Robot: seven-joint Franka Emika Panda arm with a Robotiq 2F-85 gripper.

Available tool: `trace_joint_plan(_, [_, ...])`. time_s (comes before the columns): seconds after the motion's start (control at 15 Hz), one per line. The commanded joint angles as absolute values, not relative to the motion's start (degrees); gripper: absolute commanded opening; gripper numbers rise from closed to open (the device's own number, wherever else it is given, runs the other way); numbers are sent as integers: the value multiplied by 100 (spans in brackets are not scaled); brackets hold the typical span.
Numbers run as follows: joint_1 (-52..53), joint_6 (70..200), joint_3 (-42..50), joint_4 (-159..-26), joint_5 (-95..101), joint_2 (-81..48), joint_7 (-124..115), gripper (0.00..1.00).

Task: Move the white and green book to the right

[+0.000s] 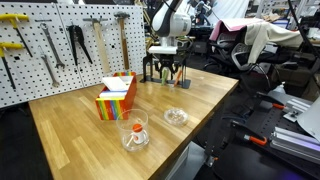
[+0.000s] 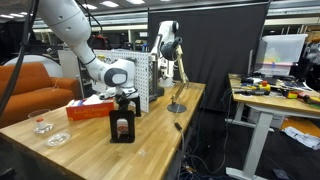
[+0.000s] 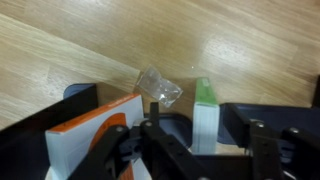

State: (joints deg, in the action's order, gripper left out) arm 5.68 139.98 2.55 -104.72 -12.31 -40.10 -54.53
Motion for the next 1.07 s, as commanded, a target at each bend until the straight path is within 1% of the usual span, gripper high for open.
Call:
trace_joint_plan(0.0, [508, 14107, 211, -10578, -1365, -3993, -5325, 100])
trace_joint_plan(0.47, [485, 14125, 179, -10549, -1388, -3973, -5276, 100])
trace_joint_plan(1.0, [475, 14492, 103, -10434, -1403, -3852, -5084, 100])
